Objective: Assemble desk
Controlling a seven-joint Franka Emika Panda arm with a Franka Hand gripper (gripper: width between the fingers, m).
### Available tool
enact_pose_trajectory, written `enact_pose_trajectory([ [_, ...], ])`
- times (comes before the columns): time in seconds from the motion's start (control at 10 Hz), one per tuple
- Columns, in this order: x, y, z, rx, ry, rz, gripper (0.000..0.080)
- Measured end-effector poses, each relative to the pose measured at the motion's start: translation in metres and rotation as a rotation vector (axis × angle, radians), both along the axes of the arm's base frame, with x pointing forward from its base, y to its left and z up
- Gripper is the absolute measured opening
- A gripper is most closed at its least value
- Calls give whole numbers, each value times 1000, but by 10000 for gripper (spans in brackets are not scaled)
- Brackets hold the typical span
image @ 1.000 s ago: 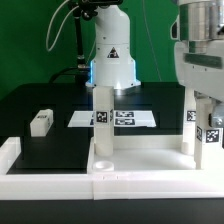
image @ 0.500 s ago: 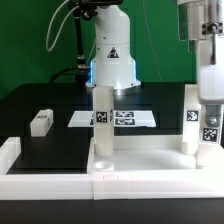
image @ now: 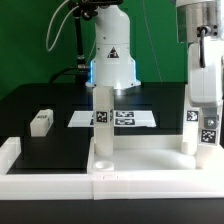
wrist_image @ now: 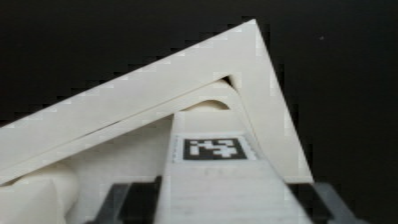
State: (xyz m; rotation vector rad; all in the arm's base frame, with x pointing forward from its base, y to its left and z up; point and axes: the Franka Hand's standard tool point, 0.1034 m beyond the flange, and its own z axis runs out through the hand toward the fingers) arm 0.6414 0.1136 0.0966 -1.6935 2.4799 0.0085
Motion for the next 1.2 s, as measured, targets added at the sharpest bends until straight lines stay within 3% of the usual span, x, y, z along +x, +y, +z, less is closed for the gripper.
enact_pose_trajectory([
  [0.1, 0, 0, 0, -5, -5, 45, 401],
  [0.2, 1, 2, 1, -31, -32, 237, 579],
  [0.3, 0, 5, 0, -56, -52, 424, 579],
  [0.4, -5, 11, -2, -77, -54, 576, 635],
  [0.8, -4, 6, -2, -118, -74, 871, 649],
  [1.0, 3, -3, 1, -206, -104, 1304, 649],
  [1.2, 2, -2, 0, -195, -99, 1228, 649],
])
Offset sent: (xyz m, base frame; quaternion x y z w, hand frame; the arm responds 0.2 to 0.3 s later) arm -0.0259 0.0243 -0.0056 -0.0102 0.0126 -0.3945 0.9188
